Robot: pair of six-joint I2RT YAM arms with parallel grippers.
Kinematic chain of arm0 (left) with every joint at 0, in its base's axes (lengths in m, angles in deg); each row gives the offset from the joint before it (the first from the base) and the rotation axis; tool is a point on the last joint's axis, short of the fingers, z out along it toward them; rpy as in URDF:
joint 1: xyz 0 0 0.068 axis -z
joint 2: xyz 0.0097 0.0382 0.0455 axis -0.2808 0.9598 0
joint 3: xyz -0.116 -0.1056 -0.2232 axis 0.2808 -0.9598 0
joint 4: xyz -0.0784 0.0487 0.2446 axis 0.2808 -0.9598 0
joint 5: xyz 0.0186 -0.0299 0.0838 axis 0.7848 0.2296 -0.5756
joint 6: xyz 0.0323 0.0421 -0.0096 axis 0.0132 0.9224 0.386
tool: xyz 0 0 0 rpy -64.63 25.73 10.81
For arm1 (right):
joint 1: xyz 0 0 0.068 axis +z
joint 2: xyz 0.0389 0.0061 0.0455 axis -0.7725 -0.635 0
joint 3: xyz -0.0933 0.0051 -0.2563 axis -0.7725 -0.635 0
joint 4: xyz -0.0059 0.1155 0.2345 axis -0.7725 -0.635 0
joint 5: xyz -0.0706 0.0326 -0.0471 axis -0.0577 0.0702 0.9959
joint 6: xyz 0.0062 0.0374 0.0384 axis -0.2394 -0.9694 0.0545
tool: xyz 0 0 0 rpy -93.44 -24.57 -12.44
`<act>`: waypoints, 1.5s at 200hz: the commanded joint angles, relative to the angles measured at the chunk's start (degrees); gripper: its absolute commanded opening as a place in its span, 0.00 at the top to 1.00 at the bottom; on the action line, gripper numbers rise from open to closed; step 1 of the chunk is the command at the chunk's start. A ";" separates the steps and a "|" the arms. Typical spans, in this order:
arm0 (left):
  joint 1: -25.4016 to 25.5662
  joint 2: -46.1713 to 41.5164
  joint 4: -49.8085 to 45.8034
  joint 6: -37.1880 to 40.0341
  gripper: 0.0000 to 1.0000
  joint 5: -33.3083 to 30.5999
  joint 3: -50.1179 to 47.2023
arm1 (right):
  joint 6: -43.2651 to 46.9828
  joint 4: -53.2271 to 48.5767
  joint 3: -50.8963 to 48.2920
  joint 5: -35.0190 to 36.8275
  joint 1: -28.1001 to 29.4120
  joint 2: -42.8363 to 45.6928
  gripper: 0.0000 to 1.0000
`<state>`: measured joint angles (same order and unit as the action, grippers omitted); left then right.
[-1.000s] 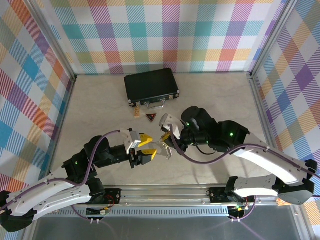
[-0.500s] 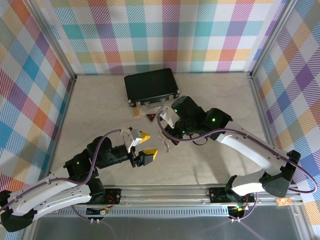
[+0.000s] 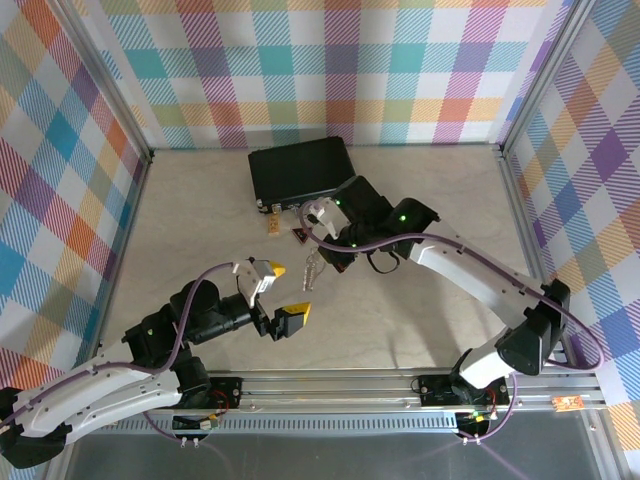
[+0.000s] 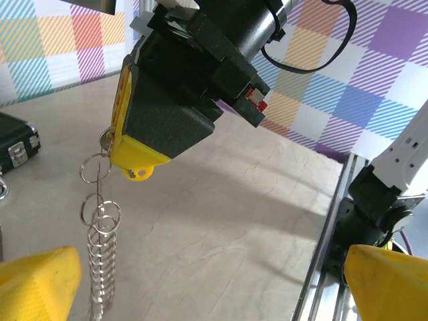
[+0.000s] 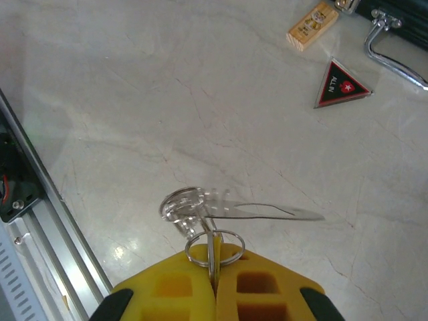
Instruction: Put the keys on the keyring
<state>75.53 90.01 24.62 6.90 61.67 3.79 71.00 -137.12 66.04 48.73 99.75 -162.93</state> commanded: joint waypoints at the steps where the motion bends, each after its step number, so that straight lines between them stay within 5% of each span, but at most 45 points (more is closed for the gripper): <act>1: 0.19 -0.44 -0.29 -1.16 0.00 -2.46 -1.29 | -1.56 1.51 1.71 -1.59 -0.72 -0.85 1.00; 300: 0.24 -2.18 5.99 -2.86 0.00 -5.56 -6.39 | -1.61 4.53 10.42 -9.89 -10.14 -18.25 1.00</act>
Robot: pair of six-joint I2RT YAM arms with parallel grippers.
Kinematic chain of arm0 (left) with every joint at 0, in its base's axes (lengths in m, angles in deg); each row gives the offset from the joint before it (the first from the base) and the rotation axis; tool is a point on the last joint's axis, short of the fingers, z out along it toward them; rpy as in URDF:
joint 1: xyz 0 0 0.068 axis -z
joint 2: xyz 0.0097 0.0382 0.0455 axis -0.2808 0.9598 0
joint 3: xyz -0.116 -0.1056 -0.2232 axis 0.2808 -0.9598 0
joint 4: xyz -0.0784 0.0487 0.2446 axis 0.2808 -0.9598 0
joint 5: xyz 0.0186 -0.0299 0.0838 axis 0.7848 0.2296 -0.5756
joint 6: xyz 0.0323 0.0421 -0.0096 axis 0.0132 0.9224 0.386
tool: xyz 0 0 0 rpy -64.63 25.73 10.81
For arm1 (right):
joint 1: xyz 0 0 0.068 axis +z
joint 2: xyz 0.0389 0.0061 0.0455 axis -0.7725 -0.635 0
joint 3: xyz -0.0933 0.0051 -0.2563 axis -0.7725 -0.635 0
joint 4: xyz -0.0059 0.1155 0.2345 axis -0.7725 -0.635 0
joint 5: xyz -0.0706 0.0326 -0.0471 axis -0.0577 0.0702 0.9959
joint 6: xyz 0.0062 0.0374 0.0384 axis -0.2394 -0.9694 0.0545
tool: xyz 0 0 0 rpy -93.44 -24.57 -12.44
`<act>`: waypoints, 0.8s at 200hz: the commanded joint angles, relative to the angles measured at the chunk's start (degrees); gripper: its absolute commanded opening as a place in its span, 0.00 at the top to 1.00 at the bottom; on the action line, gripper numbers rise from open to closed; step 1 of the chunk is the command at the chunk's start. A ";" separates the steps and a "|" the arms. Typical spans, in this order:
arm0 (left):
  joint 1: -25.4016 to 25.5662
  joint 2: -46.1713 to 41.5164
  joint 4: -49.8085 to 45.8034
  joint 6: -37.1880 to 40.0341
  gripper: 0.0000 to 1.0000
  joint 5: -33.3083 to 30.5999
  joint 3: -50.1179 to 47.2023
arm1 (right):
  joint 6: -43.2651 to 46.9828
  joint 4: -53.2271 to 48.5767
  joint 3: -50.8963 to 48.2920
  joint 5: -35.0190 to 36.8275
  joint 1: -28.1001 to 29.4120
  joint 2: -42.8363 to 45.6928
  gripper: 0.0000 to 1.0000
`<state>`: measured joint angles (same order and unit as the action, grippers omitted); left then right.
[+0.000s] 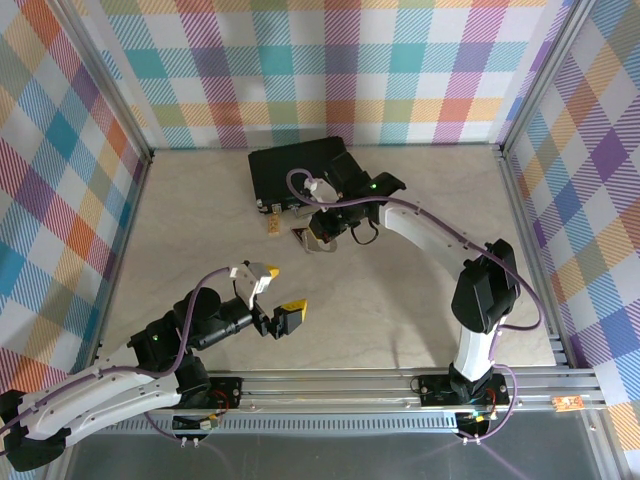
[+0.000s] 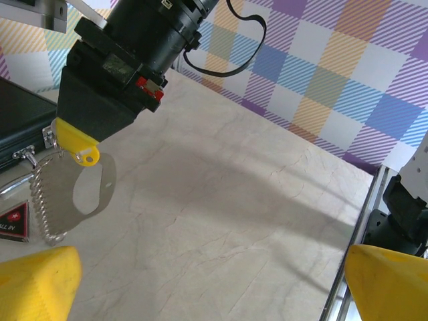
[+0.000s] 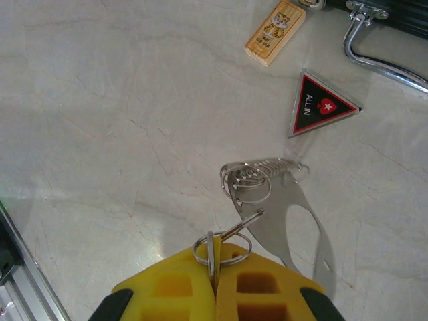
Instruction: Put the keys on the keyring
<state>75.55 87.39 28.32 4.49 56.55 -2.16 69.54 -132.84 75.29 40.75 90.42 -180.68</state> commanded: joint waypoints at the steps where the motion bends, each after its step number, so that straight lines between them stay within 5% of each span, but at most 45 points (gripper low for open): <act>1: 0.19 0.46 2.37 -0.46 0.00 -0.44 -0.44 | -0.14 0.24 1.12 -1.91 -0.81 -0.50 1.00; 160: 0.19 0.54 4.72 -0.88 0.00 -0.23 -1.93 | -5.36 6.75 -19.89 -12.05 -1.16 9.01 1.00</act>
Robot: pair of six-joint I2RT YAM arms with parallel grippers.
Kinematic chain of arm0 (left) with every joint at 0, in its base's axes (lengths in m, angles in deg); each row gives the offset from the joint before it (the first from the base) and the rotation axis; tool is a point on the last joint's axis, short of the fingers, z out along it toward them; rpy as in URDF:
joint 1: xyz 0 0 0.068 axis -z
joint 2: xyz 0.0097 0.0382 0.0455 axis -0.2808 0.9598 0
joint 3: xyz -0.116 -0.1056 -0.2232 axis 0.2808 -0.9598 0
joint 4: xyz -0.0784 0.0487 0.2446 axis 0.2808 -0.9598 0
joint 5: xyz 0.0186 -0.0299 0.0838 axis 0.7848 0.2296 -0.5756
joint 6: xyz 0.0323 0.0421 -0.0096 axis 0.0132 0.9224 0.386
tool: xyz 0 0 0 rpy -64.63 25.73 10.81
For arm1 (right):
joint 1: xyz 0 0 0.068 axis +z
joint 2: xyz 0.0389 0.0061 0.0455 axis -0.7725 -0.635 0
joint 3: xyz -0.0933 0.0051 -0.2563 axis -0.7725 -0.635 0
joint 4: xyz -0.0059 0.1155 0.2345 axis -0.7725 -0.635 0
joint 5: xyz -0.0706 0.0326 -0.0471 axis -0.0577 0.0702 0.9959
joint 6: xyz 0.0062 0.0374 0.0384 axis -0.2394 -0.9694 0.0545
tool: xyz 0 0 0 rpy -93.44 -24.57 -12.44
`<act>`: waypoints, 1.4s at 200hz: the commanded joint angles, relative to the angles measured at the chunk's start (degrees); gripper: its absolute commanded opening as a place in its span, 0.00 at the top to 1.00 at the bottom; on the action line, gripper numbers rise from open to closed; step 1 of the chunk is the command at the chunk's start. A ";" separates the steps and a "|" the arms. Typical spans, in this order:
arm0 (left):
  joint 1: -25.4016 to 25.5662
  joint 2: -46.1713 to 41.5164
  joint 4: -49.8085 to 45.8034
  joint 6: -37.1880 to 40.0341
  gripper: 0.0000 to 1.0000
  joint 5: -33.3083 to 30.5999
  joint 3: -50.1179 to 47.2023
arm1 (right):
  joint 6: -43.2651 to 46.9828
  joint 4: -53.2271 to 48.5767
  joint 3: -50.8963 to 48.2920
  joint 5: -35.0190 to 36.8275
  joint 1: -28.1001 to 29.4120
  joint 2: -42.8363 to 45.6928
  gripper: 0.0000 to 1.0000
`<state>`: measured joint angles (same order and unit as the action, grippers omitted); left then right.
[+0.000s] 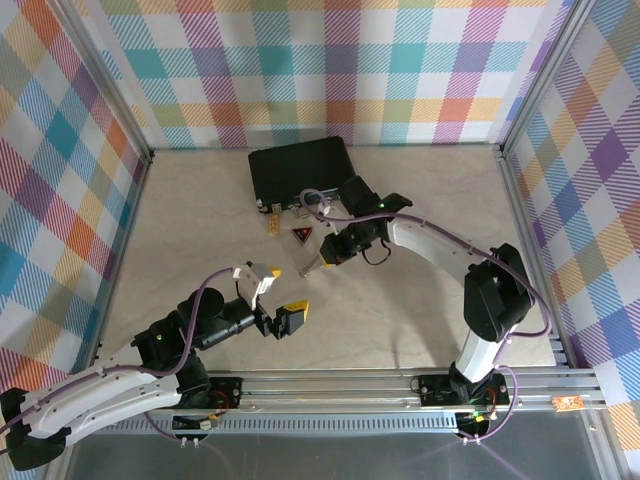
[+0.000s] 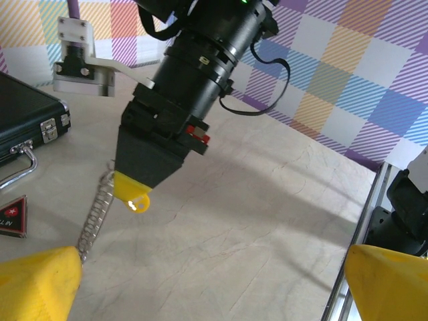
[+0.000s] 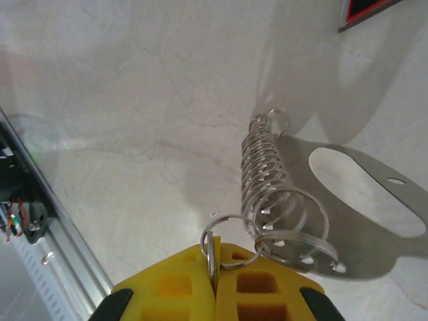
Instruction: Put the keys on the keyring
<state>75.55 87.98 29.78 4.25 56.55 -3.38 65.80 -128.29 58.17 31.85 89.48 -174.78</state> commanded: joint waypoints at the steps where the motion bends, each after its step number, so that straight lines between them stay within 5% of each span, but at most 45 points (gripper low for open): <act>1: 0.18 -0.04 3.27 -0.65 0.00 -0.20 -0.71 | -1.61 2.24 -2.93 -3.18 -0.22 3.19 1.00; 117: 0.19 -0.35 3.59 -1.45 0.00 0.49 -1.53 | -7.78 11.45 -18.25 -8.53 -0.18 7.55 1.00; 280: 0.19 2.07 5.66 -1.80 0.00 1.32 -1.60 | -15.63 22.09 -35.13 -6.55 1.85 10.01 1.00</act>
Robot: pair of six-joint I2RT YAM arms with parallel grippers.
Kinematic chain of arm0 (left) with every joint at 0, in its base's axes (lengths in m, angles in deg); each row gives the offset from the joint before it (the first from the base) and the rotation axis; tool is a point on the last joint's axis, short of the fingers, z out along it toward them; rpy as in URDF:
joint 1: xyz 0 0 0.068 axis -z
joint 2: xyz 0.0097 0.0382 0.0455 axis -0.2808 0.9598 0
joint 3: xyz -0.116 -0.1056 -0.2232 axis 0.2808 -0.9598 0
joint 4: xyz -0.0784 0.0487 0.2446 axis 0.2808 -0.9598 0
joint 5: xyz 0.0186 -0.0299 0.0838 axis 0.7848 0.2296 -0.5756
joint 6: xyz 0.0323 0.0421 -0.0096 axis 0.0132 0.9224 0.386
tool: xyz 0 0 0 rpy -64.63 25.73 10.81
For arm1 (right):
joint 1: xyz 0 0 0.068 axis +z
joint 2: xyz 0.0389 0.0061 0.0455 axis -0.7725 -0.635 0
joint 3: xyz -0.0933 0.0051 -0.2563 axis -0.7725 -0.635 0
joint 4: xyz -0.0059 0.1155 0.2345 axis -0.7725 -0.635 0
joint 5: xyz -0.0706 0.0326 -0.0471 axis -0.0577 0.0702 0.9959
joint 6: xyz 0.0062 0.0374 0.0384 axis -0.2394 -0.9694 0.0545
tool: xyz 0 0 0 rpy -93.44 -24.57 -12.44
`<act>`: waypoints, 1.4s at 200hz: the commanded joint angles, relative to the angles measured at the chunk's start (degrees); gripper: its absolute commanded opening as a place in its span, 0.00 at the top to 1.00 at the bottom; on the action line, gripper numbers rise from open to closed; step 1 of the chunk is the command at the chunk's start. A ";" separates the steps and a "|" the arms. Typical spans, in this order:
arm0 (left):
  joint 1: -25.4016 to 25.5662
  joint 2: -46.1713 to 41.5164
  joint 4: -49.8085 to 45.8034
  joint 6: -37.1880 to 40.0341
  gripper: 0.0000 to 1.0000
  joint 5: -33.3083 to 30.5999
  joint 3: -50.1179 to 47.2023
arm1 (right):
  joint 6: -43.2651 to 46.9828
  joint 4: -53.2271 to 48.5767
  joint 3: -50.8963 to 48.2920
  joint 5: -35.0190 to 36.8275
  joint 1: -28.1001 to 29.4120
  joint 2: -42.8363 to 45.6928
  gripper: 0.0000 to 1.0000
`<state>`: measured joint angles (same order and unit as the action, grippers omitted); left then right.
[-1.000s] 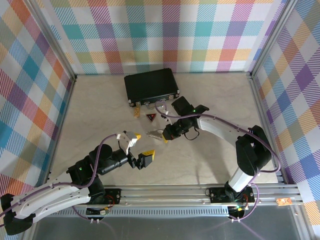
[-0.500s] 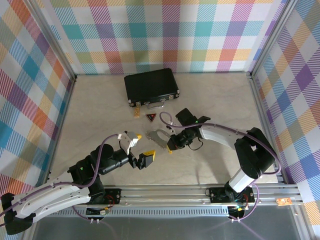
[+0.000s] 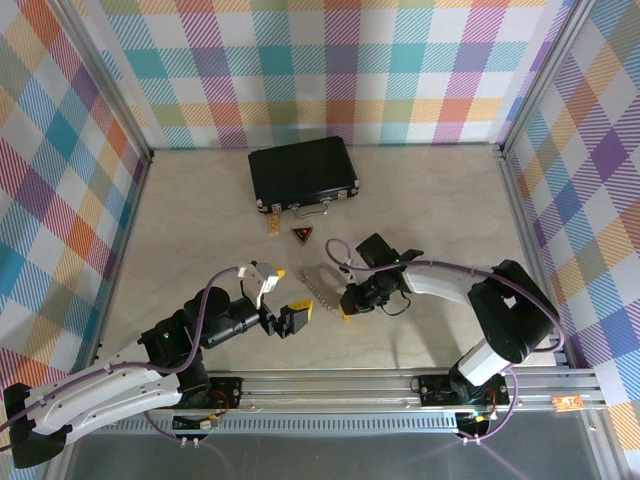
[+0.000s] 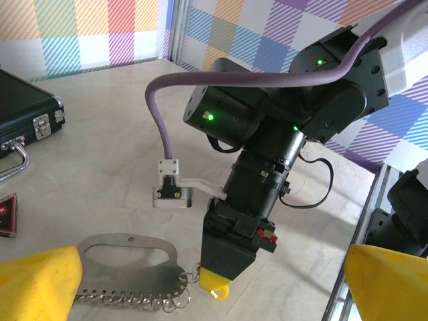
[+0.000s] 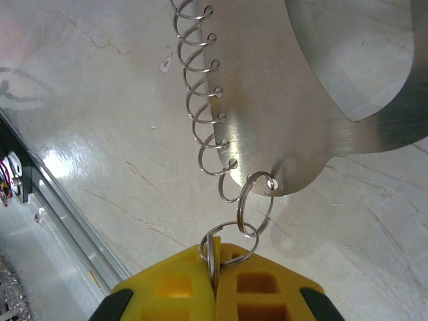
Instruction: Put the keys on the keyring
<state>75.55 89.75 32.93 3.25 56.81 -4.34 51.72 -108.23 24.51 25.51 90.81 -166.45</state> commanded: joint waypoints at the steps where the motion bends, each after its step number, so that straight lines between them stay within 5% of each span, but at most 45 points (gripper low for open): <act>1: 0.18 0.31 2.51 -0.79 0.00 1.06 -0.64 | -1.61 2.01 -1.49 -0.12 0.53 1.70 1.00; 143: 0.17 0.94 3.82 -0.88 0.00 1.59 -0.72 | -0.44 -1.66 -4.83 7.30 0.97 3.55 0.96; 280: 0.17 1.12 3.21 -0.84 0.00 1.38 0.17 | 0.29 -5.48 -4.86 12.18 0.98 10.63 0.70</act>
<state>75.55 90.99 34.63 2.79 57.88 -4.34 51.07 -111.79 19.92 36.92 91.44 -159.52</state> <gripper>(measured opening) 0.998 0.272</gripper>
